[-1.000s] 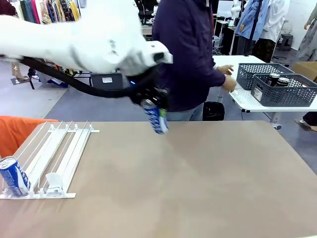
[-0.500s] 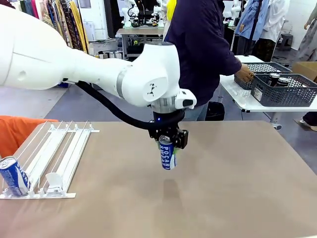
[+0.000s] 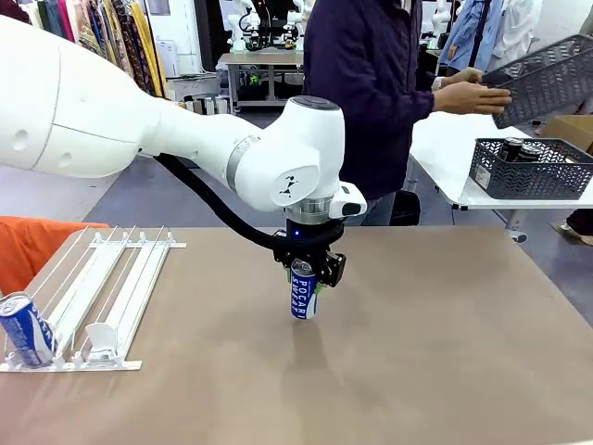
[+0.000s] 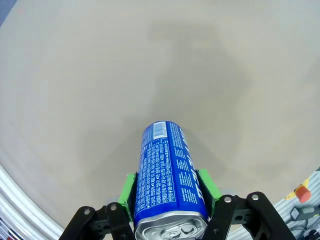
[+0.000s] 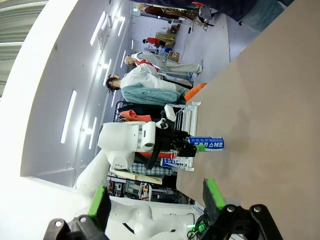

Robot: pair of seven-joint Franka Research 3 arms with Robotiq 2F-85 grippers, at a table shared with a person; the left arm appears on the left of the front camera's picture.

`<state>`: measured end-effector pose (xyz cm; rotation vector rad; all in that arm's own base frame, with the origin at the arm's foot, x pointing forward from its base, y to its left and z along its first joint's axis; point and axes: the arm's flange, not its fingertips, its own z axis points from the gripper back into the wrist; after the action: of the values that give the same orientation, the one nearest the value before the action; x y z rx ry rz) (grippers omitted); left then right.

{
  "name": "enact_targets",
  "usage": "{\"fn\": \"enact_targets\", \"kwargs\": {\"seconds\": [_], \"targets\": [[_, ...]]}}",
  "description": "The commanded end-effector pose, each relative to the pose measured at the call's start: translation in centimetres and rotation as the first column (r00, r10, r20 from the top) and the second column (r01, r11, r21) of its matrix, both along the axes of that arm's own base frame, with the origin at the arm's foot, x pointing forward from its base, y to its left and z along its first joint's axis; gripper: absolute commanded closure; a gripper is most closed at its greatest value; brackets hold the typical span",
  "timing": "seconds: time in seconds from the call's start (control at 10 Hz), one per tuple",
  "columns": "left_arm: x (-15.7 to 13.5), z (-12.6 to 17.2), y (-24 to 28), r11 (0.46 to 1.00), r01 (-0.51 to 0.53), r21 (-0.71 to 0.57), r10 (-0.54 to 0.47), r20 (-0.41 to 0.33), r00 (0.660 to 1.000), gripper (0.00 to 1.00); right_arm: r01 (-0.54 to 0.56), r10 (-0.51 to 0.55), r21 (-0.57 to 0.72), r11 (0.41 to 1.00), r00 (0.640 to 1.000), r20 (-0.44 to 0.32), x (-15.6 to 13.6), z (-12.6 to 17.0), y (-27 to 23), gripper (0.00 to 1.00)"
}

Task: Retrieve and store the cans from the dispenser.
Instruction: Pick up one can from the Automatic Can Dispenser and place it in the middle of the table.

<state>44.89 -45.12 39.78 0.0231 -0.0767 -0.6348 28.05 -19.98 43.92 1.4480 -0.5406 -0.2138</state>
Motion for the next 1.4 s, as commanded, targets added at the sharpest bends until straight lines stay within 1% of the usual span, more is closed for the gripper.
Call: {"fn": "enact_targets", "kwargs": {"seconds": [0.0, 0.2, 0.3, 0.4, 0.5, 0.7, 0.9, 1.0, 1.1, 1.2, 1.3], "targets": [[0.5, 0.4, -0.1, 1.000, -0.022, 0.000, 0.022, 0.009, 1.000, 1.00, -0.009, 0.009, -0.006, 1.000, 1.000, 0.014, -0.1, 0.1, 0.0, 0.00], [1.0, -0.1, 0.1, 1.000, -0.016, 0.002, 0.016, -0.030, 0.999, 1.00, -0.009, 0.009, -0.006, 1.000, 1.000, 0.014, -0.1, 0.1, 0.0, 0.00], [1.3, -0.2, 0.1, 1.000, -0.013, -0.002, 0.013, -0.041, 0.999, 0.81, -0.009, 0.009, -0.006, 1.000, 1.000, 0.014, -0.1, 0.1, 0.0, 0.00], [1.3, -0.2, 0.2, 1.000, -0.006, -0.002, 0.006, -0.035, 0.999, 0.28, -0.009, 0.009, -0.006, 1.000, 1.000, 0.014, -0.1, 0.1, 0.0, 0.00], [1.1, -0.2, 0.2, 1.000, -0.004, -0.003, 0.004, -0.038, 0.999, 0.00, -0.009, 0.009, -0.006, 1.000, 1.000, 0.014, -0.1, 0.1, 0.0, 0.00], [1.1, -0.1, 0.3, 1.000, -0.019, 0.003, 0.019, -0.043, 0.999, 0.00, -0.009, 0.009, -0.006, 1.000, 1.000, 0.014, -0.1, 0.1, 0.0, 0.00], [0.8, 1.6, 1.0, 0.999, -0.044, -0.023, 0.044, -0.001, 0.999, 0.00, -0.009, 0.009, -0.006, 1.000, 1.000, 0.014, -0.1, 0.1, 0.0, 0.00], [0.2, 4.2, 2.4, 0.995, -0.087, -0.041, 0.086, -0.020, 0.996, 0.00, -0.009, 0.009, -0.006, 1.000, 1.000, 0.014, -0.1, 0.1, 0.0, 0.00], [-0.6, 6.9, 3.9, 0.992, -0.098, -0.083, 0.096, -0.028, 0.995, 0.00, -0.009, 0.009, -0.006, 1.000, 1.000, 0.014, -0.1, 0.1, 0.0, 0.00], [-1.7, 10.5, 6.2, 0.988, -0.112, -0.106, 0.115, 0.016, 0.993, 0.00, -0.009, 0.009, -0.006, 1.000, 1.000, 0.014, -0.1, 0.1, 0.0, 0.00], [-2.8, 14.0, 9.6, 0.982, -0.086, -0.166, 0.089, 0.006, 0.996, 0.00, -0.009, 0.009, -0.006, 1.000, 1.000, 0.014, -0.1, 0.1, 0.0, 0.00]]}}
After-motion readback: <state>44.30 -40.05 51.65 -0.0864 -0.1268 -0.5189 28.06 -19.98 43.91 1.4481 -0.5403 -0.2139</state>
